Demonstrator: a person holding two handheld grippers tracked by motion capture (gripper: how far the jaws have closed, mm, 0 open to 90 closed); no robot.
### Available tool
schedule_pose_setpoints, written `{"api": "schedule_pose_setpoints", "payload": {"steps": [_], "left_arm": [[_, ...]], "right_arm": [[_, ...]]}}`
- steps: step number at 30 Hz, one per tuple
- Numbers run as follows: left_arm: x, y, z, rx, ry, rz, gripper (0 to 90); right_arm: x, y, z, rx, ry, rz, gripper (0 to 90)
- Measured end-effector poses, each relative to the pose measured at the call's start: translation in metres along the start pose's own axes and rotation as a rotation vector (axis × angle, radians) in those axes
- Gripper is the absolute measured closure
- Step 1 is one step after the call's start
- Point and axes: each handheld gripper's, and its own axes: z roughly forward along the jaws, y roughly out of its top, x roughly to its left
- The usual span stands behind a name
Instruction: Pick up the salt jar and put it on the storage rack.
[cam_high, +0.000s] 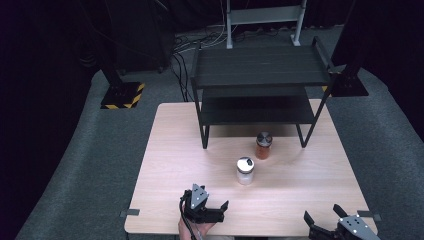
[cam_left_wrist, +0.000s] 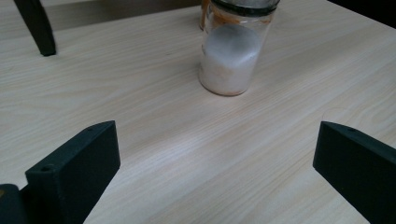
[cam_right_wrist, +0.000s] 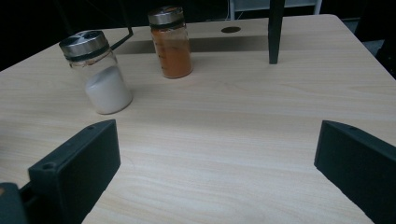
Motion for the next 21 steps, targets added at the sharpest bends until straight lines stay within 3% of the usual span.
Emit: {"api": "schedule_pose_setpoints", "payload": {"steps": [21], "left_arm": [[0.001, 0.014, 0.031, 0.037, -0.032, 0.029, 0.1]], "right_arm": [[-0.002, 0.001, 0.001, 0.013, 0.002, 0.005, 0.0]]}}
